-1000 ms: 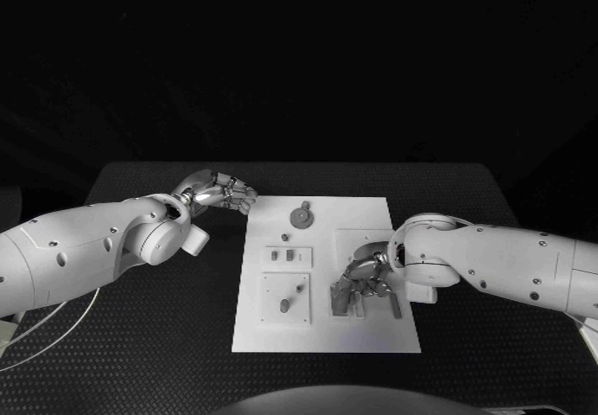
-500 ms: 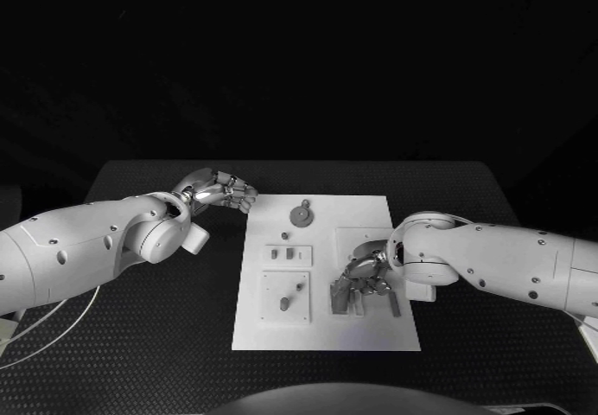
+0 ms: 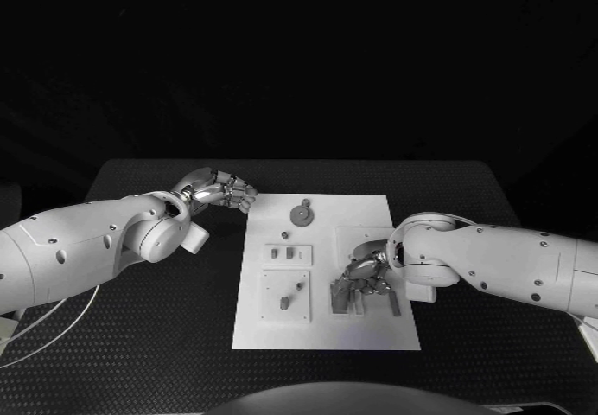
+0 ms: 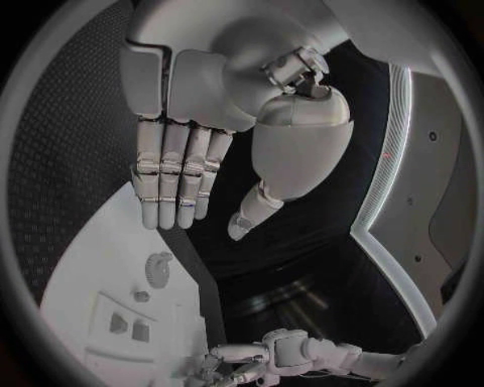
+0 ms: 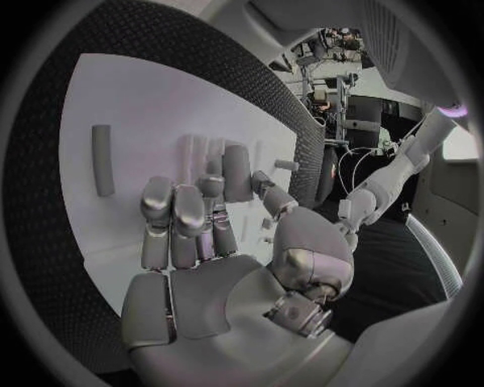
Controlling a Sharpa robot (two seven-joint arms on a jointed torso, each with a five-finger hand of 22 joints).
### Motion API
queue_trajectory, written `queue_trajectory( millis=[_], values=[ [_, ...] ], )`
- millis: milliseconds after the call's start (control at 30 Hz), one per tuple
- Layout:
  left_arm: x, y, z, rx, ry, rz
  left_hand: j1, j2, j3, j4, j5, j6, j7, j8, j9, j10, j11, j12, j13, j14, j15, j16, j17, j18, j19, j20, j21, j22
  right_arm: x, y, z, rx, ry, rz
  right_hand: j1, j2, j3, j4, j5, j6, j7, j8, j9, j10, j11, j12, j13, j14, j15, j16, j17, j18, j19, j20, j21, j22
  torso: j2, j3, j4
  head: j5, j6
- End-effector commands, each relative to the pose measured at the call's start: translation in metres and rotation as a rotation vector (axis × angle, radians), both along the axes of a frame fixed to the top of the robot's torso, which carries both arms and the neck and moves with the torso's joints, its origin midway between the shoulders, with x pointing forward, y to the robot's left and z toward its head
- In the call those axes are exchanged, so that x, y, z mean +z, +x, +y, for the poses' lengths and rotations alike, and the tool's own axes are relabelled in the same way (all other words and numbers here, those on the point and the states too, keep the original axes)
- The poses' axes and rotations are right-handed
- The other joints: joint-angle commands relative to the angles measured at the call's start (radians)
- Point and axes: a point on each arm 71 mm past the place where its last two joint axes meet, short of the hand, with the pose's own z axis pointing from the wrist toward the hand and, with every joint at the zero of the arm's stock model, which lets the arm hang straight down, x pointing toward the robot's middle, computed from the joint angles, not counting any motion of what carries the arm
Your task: Assemble the parts on the task board
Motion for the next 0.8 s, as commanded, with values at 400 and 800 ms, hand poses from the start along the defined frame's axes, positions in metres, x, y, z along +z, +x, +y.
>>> queue_trajectory(
  millis=[400, 800],
  values=[
    [0.0001, -0.0004, -0.0017, -0.016, -0.010, 0.007, -0.001, -0.006, -0.003, 0.003, 0.001, -0.002, 0.003, -0.007, -0.001, -0.005, 0.006, 0.004, -0.001, -0.002, 0.004, -0.002, -0.001, 0.019, -0.005, 0.002, -0.002, 0.001, -0.0003, -0.0183, 0.0073, 0.067, 0.024, 0.054, 0.018, 0.025, 0.003, -0.005, 0.001, 0.007, 0.005, 0.005, 0.001, -0.004, 0.003, 0.004, 0.000, 0.000, -0.002, -0.001, 0.002, 0.083, 0.005, -0.001, -0.001, 0.014, 0.000, 0.0004, -0.0011, 0.000, 0.000],
    [0.0000, -0.0004, -0.0017, -0.016, -0.010, 0.009, -0.002, -0.006, -0.003, 0.004, 0.001, -0.002, 0.003, -0.007, -0.001, -0.005, 0.006, 0.004, -0.002, -0.003, 0.004, -0.001, -0.001, 0.019, -0.005, 0.002, -0.002, 0.001, -0.0008, -0.0147, 0.0056, 0.063, 0.009, 0.052, 0.014, 0.025, -0.001, -0.006, 0.001, 0.007, 0.005, 0.005, 0.001, -0.004, 0.003, 0.004, 0.000, -0.002, -0.002, -0.002, 0.000, 0.083, 0.004, 0.000, -0.001, 0.014, 0.000, 0.0001, -0.0008, -0.001, -0.001]
  ],
)
